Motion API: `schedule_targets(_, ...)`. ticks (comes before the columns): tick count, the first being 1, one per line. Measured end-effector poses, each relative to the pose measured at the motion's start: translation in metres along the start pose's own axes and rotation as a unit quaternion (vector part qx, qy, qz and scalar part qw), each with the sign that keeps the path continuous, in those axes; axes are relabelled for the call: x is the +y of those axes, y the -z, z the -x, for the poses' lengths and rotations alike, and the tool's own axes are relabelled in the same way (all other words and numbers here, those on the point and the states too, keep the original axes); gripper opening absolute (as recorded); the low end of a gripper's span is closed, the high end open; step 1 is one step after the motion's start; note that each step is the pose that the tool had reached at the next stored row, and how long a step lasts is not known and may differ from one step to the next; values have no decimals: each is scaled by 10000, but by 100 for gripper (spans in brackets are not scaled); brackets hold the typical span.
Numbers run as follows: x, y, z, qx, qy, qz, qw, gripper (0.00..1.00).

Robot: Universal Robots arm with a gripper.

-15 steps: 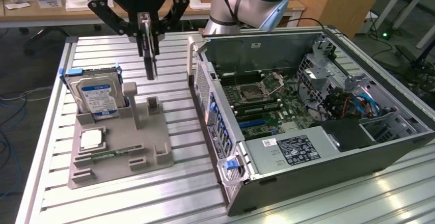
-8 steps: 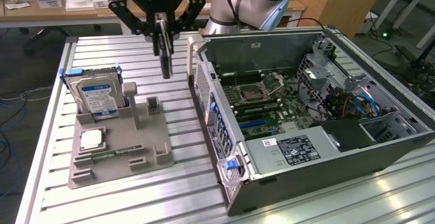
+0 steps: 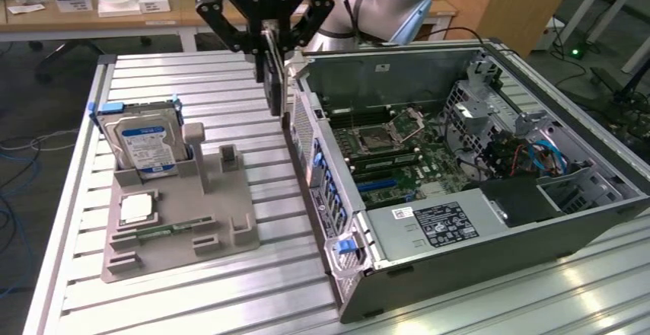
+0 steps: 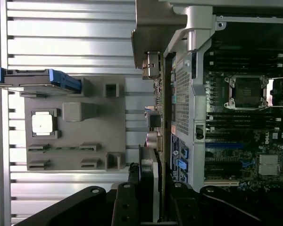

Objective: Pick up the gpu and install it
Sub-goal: 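Pick up the gpu and move the gpu toward the slot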

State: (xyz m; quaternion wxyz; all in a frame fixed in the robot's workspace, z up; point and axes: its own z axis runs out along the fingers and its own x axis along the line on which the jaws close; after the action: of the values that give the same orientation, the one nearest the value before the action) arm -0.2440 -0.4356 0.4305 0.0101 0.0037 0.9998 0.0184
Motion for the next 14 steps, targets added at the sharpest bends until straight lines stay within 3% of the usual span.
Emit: schedule_targets(14, 2, -41, 443, 0, 0, 0, 10000, 29)
